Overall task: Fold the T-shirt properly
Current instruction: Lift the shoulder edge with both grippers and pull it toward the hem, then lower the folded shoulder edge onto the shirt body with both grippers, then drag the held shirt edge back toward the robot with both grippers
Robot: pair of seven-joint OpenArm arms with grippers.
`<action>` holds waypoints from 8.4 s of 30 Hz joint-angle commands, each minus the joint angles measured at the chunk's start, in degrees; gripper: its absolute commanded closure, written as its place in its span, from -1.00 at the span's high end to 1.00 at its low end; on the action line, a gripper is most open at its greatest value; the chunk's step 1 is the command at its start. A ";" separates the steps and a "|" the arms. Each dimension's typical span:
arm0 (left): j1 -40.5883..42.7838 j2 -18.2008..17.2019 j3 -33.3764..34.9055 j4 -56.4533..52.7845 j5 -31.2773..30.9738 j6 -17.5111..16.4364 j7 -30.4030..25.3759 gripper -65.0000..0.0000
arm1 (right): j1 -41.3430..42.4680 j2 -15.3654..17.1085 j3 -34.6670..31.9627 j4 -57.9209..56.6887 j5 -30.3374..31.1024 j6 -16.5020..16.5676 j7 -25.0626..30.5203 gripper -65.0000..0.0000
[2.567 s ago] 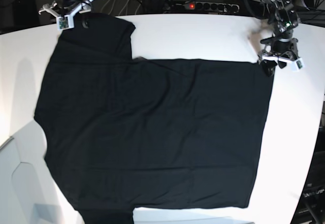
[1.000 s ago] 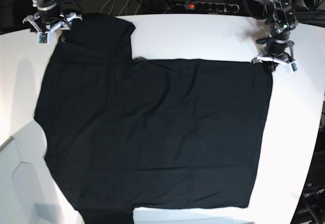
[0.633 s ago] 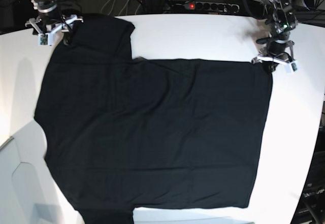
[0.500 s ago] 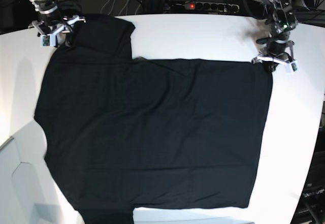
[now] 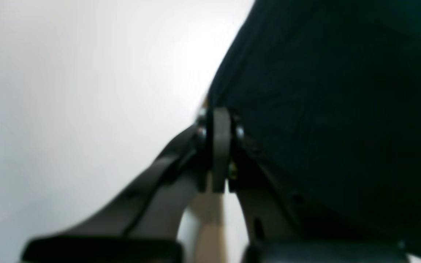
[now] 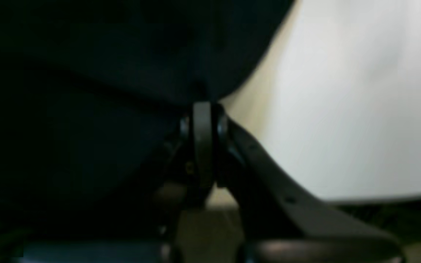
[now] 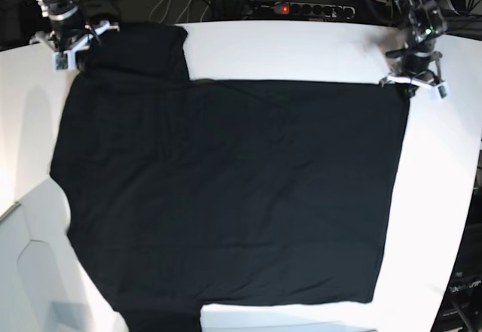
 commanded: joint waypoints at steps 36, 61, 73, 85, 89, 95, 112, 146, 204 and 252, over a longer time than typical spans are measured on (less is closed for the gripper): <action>-19.65 -1.31 -3.02 -2.67 -0.15 0.31 -1.56 -1.00 | 37.64 8.10 -6.09 -5.30 0.11 0.72 -14.25 -1.00; -29.68 -2.72 4.72 -8.64 4.86 0.48 -1.74 -1.00 | 57.60 10.39 -13.82 -31.06 0.02 0.72 -11.52 -1.00; -32.23 -2.72 5.07 -11.72 4.86 0.48 -1.74 -1.00 | 61.82 10.39 -15.32 -39.24 0.02 0.45 -7.92 -1.00; -33.90 -2.72 5.07 -12.07 4.86 0.39 -1.74 -1.00 | 61.73 10.39 -15.49 -40.29 0.02 0.45 -6.25 -1.00; -35.57 -2.63 5.16 -12.07 4.86 0.13 -1.74 -1.00 | 61.91 10.39 -15.49 -40.29 0.02 0.45 -6.34 -1.00; -37.76 -2.63 5.86 -12.07 4.86 0.04 -1.74 -1.00 | 61.73 10.39 -15.49 -40.29 0.02 0.45 -6.34 -1.00; -47.26 -4.91 7.88 -32.12 4.86 0.04 -2.17 -1.00 | 61.91 10.39 -15.23 -40.29 0.02 0.45 -6.16 -1.00; -36.80 -4.39 7.44 -29.13 4.42 -0.05 -2.26 0.22 | 52.24 10.13 -12.24 -25.52 0.28 0.54 -6.51 0.02; -31.44 -4.30 7.53 -34.31 4.33 -0.13 -1.74 -1.00 | 43.01 12.68 0.86 -42.05 0.20 0.72 -6.25 -0.99; -34.51 -3.16 -1.79 -2.14 4.42 -0.05 12.86 -1.00 | 61.47 18.92 -9.34 -25.35 -0.07 8.01 -19.43 -1.00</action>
